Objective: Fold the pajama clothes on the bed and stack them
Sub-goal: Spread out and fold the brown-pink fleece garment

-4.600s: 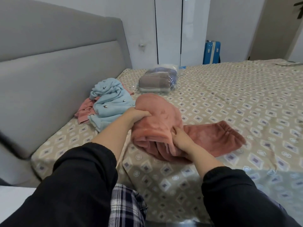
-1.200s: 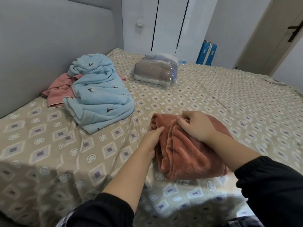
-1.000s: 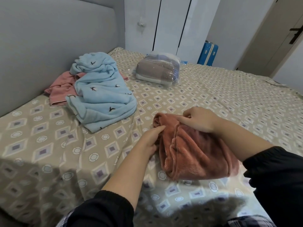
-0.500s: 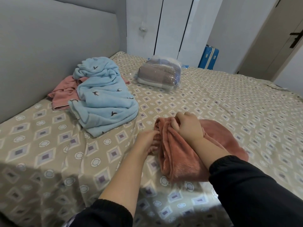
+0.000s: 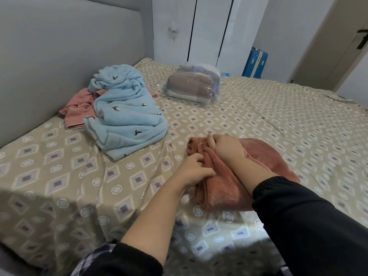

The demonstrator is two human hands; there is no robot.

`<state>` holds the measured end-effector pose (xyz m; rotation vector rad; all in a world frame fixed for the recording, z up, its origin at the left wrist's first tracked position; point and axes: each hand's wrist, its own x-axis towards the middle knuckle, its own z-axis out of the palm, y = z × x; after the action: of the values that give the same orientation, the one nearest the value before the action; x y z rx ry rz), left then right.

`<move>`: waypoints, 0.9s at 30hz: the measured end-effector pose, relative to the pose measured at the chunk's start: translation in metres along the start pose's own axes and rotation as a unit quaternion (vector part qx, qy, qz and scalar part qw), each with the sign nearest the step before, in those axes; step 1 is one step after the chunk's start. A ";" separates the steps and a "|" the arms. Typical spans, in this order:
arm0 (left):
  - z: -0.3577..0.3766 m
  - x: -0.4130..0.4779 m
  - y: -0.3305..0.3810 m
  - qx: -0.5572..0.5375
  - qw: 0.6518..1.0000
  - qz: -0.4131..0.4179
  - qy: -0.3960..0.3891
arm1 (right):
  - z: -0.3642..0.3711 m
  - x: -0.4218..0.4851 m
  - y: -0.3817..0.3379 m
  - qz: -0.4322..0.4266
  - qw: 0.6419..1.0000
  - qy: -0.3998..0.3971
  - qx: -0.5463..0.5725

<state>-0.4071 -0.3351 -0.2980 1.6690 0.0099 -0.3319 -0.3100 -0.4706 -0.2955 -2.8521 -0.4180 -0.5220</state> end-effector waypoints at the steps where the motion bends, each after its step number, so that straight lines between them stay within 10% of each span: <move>1: 0.000 0.000 -0.002 -0.027 1.000 0.000 -0.007 | -0.001 0.002 0.002 0.000 1.000 -0.020 0.015; 8: -0.015 0.001 -0.011 -0.081 0.994 -0.039 -0.058 | -0.005 0.014 0.017 0.033 0.992 -0.092 0.085; 13: -0.015 0.010 0.004 0.096 0.988 0.030 0.119 | -0.033 0.010 0.029 -0.023 0.996 0.030 0.075; 17: -0.007 0.016 0.013 0.169 0.947 0.106 0.251 | -0.061 -0.012 0.068 0.172 0.969 0.063 0.167; 20: 0.006 0.025 0.014 0.194 0.943 0.115 0.245 | -0.059 -0.030 0.078 0.246 0.950 -0.056 0.183; 27: 0.019 0.040 0.008 0.085 0.960 0.097 0.248 | -0.042 -0.037 0.057 0.164 0.979 0.001 0.124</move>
<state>-0.3708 -0.3618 -0.3004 1.8699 0.1952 0.2463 -0.3384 -0.5439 -0.2803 -2.6028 -0.0058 -0.3803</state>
